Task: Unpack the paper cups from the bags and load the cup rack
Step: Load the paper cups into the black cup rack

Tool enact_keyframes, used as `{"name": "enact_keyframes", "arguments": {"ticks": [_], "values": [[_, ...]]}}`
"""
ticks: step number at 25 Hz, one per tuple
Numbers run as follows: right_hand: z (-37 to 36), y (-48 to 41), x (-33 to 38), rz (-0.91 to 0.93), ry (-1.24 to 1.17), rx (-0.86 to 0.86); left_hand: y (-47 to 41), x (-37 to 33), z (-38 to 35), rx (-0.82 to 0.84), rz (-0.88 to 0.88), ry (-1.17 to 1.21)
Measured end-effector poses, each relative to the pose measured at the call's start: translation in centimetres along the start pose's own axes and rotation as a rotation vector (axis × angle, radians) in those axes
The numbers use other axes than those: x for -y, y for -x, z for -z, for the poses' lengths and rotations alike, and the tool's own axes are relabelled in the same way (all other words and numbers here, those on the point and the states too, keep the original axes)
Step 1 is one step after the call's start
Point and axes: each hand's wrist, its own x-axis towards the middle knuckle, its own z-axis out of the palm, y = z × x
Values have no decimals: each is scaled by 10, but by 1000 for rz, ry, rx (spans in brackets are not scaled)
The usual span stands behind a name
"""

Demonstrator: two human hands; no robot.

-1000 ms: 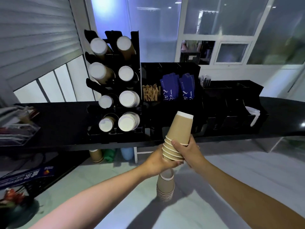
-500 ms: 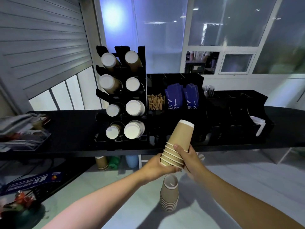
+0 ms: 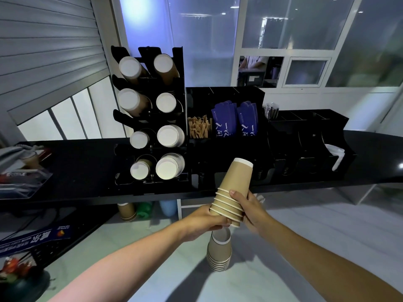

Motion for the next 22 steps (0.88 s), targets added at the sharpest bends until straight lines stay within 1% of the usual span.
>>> {"name": "enact_keyframes", "arguments": {"ticks": [4,7,10,12,14,17,19,22], "values": [[3,-2,-3,-35,-16,24,-2,7,1,19,47,95],[5,-5,-4,-58,-8,39,0,7,-1,63,74,143],[7,-7,6,-20,58,87,0,0,3,70,54,155],[6,-9,19,30,154,148,1,-13,5,5,-13,109],[-4,-7,40,81,234,198,6,-30,4,-69,-128,46],[-32,-3,92,237,302,199,24,-76,2,-175,-298,-9],[-57,-1,131,348,340,219,41,-112,9,-278,-408,-79],[-104,5,179,509,402,257,69,-155,35,-448,-546,-258]]}}
